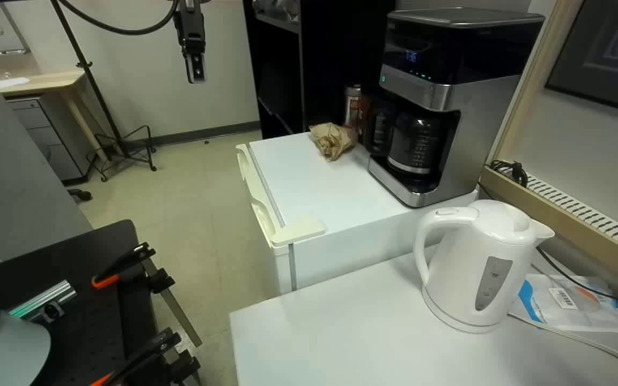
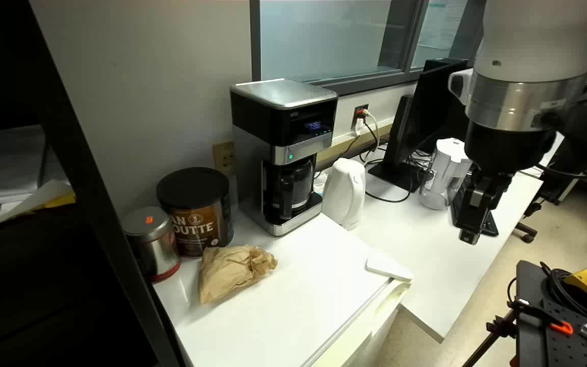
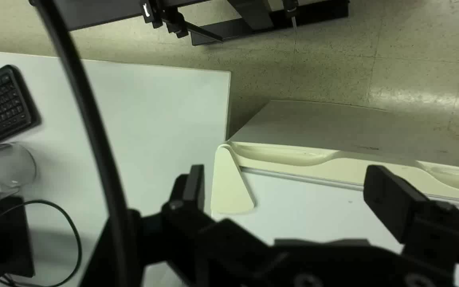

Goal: Press a button on the right side of the coffee machine

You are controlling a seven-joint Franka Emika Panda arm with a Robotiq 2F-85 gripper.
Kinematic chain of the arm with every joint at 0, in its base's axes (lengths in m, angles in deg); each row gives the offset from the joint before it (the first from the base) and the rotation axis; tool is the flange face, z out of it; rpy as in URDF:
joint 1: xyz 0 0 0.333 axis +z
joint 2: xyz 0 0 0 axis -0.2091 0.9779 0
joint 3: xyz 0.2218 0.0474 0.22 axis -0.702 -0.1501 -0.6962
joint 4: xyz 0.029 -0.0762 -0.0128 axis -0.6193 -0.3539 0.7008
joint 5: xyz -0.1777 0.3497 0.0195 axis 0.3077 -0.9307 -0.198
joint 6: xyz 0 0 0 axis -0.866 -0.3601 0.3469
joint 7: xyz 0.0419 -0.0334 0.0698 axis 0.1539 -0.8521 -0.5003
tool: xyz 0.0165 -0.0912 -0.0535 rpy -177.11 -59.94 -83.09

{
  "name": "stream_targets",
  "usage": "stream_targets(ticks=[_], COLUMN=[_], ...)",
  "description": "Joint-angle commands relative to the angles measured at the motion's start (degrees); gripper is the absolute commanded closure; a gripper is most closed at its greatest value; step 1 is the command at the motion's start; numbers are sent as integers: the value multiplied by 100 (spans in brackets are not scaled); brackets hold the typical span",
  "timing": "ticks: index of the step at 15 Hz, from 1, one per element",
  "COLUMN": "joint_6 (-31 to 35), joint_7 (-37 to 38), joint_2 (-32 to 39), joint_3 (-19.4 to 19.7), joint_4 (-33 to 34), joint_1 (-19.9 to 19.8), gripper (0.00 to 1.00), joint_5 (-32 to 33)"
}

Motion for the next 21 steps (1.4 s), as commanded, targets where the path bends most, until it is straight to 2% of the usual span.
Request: stream_targets(ticks=[1, 9, 17, 18, 19, 21], joint_6=[-12, -44, -273, -297, -306, -271], joint_7=[49, -48, -962, -1039, -1106, -1131], joint_2=[23, 38, 245, 304, 339, 416], joint_3=[215, 253, 397, 414, 427, 465], joint_4=[8, 29, 129, 156, 165, 179], joint_1=[230, 272, 419, 409, 406, 384], gripper=[0, 0, 0, 25, 26, 41], joint_5=[55, 205, 1348, 1566, 1772, 2231])
